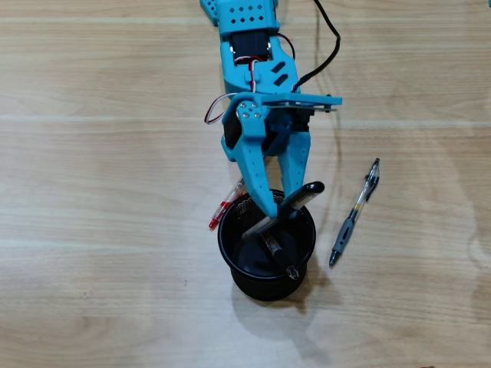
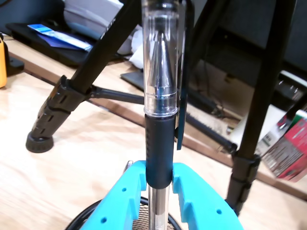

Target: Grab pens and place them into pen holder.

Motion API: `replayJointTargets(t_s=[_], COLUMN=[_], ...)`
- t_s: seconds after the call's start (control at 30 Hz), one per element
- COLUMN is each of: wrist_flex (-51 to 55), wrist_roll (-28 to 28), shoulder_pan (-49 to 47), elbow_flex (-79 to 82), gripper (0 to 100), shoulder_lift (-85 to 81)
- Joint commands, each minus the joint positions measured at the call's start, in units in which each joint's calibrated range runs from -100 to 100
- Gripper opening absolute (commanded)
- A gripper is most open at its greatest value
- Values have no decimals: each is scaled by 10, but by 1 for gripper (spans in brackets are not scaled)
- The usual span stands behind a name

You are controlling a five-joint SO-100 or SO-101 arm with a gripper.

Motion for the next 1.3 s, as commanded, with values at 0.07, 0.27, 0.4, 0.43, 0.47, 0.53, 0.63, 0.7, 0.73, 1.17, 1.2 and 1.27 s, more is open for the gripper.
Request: replayJointTargets(t_s=[0.07,0.27,0.4,0.43,0.47,0.53,0.63,0.7,0.73,1.17,1.2,1.27], wrist_flex=[-5,-5,-5,-5,-5,-5,-5,-5,-5,214,255,333], wrist_roll=[-38,-68,-72,-72,-73,-73,-74,-82,-83,-80,-80,-83], shoulder_pan=[12,20,23,23,23,23,22,22,22,-2,-3,-18], elbow_flex=[-32,-33,-32,-32,-32,-32,-32,-32,-32,95,103,119], gripper=[2,2,3,4,6,9,11,11,11,3,2,2], shoulder_lift=[2,-1,-2,-3,-3,-4,-5,-6,-6,-219,-241,-279])
